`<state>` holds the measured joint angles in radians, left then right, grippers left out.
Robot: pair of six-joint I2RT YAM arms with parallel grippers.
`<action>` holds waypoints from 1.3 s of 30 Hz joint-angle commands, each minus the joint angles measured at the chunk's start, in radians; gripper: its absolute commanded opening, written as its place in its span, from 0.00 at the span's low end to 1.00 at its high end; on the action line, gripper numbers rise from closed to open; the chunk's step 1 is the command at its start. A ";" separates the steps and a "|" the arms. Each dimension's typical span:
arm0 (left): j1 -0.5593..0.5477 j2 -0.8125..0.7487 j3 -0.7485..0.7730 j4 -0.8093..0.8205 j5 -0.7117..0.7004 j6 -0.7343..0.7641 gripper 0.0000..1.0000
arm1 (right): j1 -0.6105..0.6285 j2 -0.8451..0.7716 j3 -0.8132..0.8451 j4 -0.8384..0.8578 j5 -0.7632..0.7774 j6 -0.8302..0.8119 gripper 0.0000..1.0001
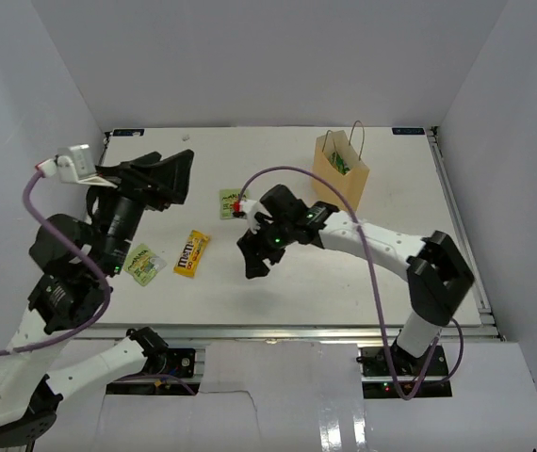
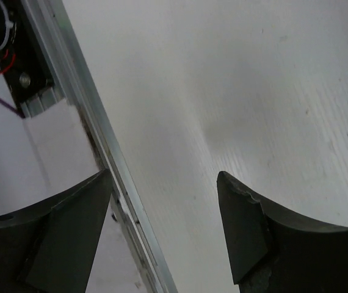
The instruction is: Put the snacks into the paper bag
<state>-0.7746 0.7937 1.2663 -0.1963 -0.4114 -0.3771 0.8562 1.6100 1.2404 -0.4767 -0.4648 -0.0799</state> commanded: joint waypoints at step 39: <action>0.000 -0.112 0.012 -0.476 -0.001 -0.344 0.98 | 0.287 0.794 0.573 0.331 0.756 0.672 0.47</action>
<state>-0.7746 0.7017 1.2919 -0.6449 -0.4263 -0.7006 1.1496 2.3791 1.8595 -0.1421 0.2459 0.6533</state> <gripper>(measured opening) 0.976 0.489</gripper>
